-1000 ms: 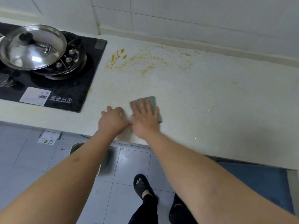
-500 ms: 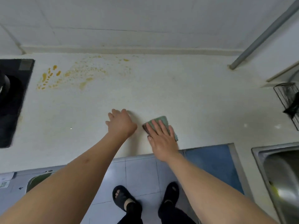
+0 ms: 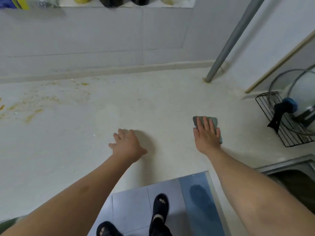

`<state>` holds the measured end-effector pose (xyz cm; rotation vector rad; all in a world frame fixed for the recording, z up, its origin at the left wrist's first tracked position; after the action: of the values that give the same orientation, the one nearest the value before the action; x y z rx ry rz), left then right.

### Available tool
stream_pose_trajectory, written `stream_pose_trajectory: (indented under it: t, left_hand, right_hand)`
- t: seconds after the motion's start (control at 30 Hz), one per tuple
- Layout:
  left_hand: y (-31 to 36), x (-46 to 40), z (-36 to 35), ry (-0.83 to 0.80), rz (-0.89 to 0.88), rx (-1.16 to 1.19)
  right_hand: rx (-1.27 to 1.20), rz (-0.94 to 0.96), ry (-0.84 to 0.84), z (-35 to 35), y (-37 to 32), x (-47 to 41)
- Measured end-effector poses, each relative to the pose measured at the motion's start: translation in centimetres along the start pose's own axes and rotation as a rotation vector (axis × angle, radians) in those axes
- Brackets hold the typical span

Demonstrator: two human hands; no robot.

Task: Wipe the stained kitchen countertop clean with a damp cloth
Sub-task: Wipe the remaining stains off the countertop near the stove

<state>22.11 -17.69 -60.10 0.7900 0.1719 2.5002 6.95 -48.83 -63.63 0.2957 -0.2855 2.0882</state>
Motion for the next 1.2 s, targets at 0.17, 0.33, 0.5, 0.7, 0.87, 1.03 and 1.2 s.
stream_pose_trajectory:
  t: [0.17,0.33,0.5,0.7,0.87,1.03,1.2]
  left_hand:
    - [5.4,-2.3,0.2,0.004,-0.018,-0.044]
    - [12.5,-3.7,-0.5,-0.025,-0.153,-0.142]
    - [18.9,-4.3,-0.8,-0.065,-0.309,-0.285]
    - [24.8,-5.2,-2.1,-0.090,-0.368,-0.319]
    - [27.0,-5.3,-3.3,-0.131,-0.399,-0.327]
    - [27.8,-6.0,-3.3,-0.151,-0.393,-0.326]
    - [26.3,-7.7,-2.4,-0.146,-0.351,-0.297]
  right_hand:
    - [-0.030,-0.026,-0.052,1.3,-5.1,-5.2]
    - [0.086,0.593,-0.111,-1.6,-9.5,2.5]
    - [0.022,0.378,-0.074,1.5,1.8,-3.2]
    - [-0.009,0.018,-0.040,4.1,18.6,-9.2]
    - [-0.168,-0.332,0.028,1.8,22.9,-4.0]
    - [-0.152,-0.317,0.018,-1.3,15.1,2.7]
    - [-0.048,-0.037,0.014,0.4,14.6,-0.9]
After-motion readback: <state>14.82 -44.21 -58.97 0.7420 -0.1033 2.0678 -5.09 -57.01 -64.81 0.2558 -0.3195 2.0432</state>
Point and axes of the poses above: each hand's wrist, its own x-axis away from the middle knuckle, its own z-axis out of the back of the hand, y = z × x, the point moved 8 cm from there along -x, towards the middle knuckle, and after that the axes turned 13 degrees about -z, right-handed, at the moved point
